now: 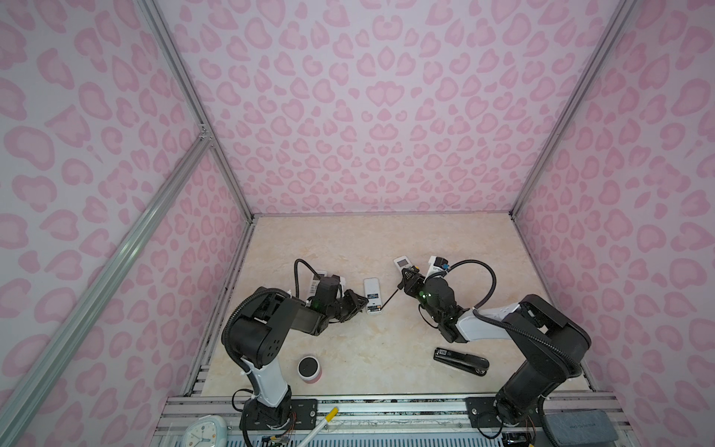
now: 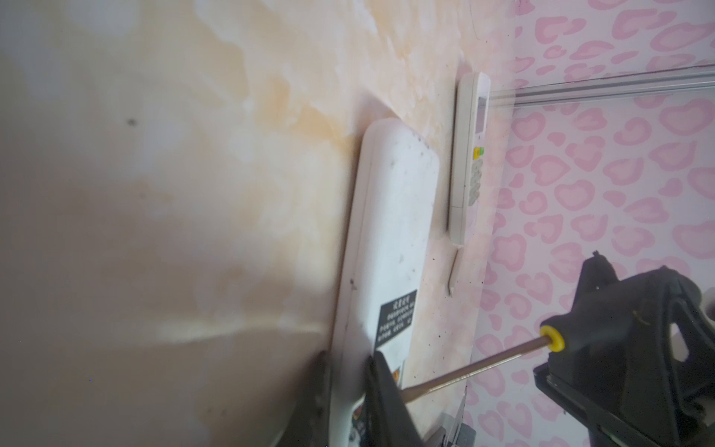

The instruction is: Unload the batteries from the remote control

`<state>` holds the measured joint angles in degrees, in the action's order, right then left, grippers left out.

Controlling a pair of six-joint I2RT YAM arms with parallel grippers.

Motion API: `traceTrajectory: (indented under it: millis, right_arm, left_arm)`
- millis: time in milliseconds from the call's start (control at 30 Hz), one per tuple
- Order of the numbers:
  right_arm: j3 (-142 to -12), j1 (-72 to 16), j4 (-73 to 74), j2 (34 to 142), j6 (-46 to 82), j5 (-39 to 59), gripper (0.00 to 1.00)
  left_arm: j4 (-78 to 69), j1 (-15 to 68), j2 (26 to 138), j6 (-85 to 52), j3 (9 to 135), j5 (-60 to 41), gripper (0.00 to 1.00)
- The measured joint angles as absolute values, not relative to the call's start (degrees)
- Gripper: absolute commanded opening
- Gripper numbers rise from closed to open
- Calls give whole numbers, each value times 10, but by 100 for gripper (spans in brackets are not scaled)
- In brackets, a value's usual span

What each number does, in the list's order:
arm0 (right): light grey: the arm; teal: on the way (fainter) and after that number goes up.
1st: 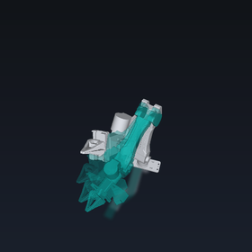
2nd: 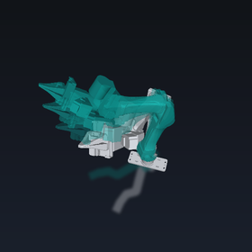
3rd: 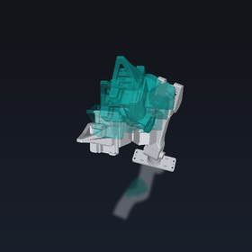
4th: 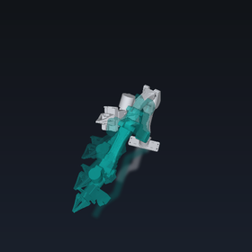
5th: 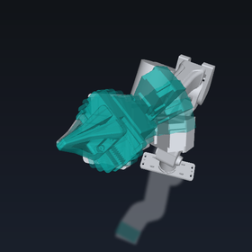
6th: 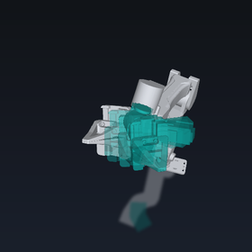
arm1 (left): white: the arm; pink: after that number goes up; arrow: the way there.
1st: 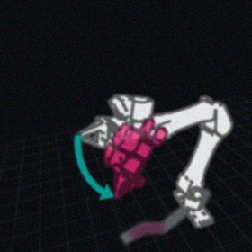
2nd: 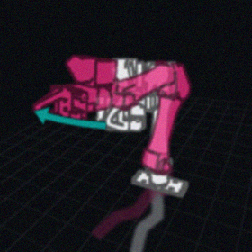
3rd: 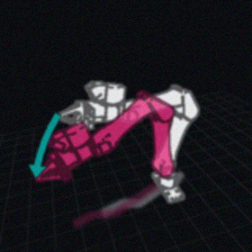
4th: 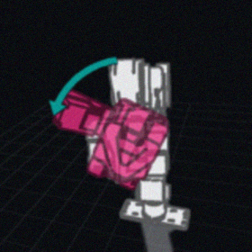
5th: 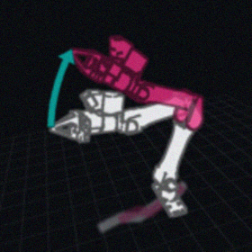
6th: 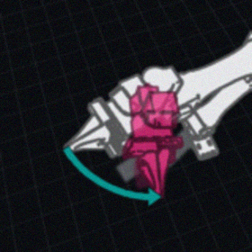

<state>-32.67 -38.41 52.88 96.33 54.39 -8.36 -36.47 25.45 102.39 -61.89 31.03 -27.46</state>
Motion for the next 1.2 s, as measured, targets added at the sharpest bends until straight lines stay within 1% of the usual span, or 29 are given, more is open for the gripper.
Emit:
traceTrajectory:
  millis: [1200]
  right_arm:
    - [-299, -381, 592, 974, 559, -79, 0]
  left_arm:
    - [-373, 255, 1025, -619, 309, -272, 19]
